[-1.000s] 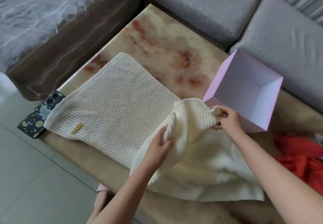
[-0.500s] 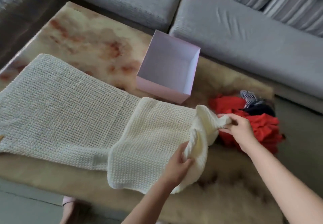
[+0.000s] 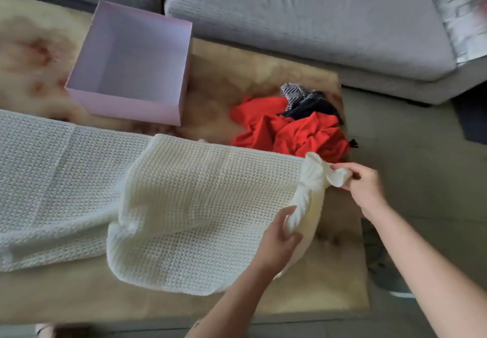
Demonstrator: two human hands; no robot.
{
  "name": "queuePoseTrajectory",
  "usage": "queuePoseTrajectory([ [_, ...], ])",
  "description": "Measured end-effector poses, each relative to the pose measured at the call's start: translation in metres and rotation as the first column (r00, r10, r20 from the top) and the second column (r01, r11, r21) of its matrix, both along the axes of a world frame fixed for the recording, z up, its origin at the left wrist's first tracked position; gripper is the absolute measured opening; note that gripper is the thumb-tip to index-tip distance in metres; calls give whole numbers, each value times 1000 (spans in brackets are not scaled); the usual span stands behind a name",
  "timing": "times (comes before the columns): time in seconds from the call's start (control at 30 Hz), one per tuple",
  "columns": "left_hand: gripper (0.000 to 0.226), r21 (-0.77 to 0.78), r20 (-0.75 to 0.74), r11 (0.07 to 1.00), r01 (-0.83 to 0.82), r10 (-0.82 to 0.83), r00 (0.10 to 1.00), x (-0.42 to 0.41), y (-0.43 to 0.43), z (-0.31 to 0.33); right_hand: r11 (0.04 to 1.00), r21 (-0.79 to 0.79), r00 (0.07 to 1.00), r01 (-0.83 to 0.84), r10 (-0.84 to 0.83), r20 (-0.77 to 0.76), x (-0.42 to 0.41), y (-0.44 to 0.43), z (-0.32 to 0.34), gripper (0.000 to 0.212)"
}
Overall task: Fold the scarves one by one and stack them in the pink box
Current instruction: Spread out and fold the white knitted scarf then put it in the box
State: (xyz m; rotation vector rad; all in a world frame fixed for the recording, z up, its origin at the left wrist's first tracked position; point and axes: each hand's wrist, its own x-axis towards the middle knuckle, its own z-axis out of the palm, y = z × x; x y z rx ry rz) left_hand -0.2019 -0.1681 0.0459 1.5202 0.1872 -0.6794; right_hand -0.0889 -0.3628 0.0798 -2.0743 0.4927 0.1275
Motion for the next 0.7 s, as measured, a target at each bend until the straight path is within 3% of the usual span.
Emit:
queuePoseTrajectory([
  [0.3, 54, -35, -15, 989, 141, -142, 990, -15, -132, -13, 963, -209, 982, 171, -183, -39, -18, -136, -30, 45],
  [0.43, 59, -61, -22, 974, 218, -220, 975, -17, -172, -24, 952, -260, 976, 161, -192, -97, -22, -165, -46, 47],
  [0.57, 68, 50, -21, 959, 278, -278, 960, -18, -169, -56, 974, -222, 959, 53, -112, -262, -29, -167, -76, 53],
  [0.63, 63, 111, -14, 956, 270, -270, 963, -19, -155, -69, 973, -228, 962, 47, -106, -254, -31, -160, -87, 63],
  [0.7, 45, 195, 48, 967, 166, -178, 983, -18, -133, -73, 954, -300, 983, 9, -64, -175, -34, -145, -90, 71],
])
